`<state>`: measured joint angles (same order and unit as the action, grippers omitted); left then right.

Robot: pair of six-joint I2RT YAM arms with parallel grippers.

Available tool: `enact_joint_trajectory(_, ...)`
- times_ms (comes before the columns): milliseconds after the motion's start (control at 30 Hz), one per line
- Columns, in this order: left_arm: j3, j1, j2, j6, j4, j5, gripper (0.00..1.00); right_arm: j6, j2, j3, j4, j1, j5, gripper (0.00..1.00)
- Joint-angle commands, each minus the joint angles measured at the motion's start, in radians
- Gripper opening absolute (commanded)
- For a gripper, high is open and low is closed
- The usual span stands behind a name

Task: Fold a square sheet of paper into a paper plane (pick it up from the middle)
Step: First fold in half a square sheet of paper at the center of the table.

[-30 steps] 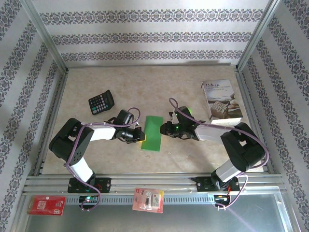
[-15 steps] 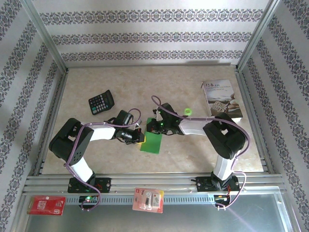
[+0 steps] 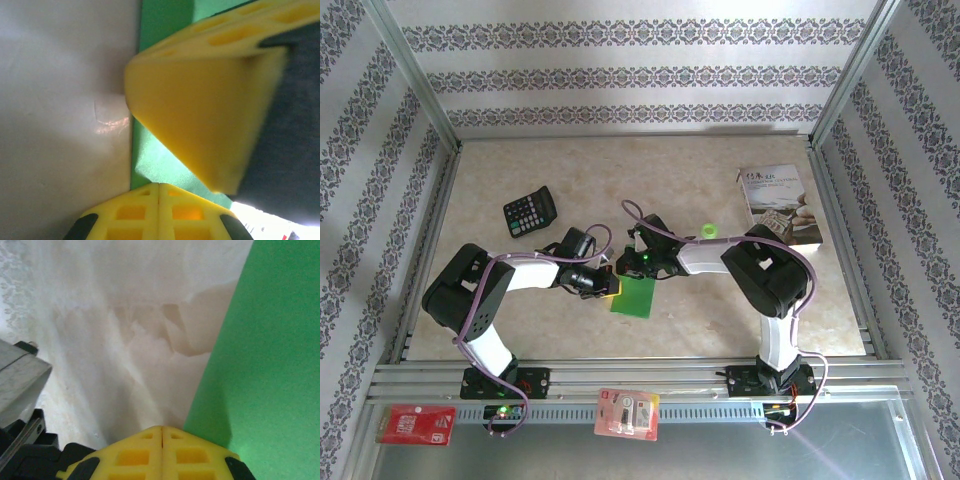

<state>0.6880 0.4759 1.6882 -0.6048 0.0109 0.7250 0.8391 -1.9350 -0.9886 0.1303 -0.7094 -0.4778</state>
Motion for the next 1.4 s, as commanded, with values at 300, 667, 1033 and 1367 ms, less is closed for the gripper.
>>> enact_joint_trajectory(300, -0.040, -0.003, 0.098, 0.051, 0.223, -0.114, 0.00, -0.030, -0.078, -0.080, -0.089, 0.060, 0.068, 0.00)
enact_joint_trajectory(667, -0.040, -0.002, 0.117, 0.063, 0.244, -0.118, 0.00, -0.049, -0.125, -0.169, -0.136, 0.123, 0.077, 0.00)
enact_joint_trajectory(1033, -0.041, -0.001, 0.111, 0.068, 0.258, -0.129, 0.00, -0.070, -0.183, -0.261, -0.197, 0.179, 0.101, 0.00)
enact_joint_trajectory(1367, -0.040, 0.001, 0.102, 0.076, 0.273, -0.137, 0.00, -0.068, -0.239, -0.344, -0.256, 0.224, 0.090, 0.00)
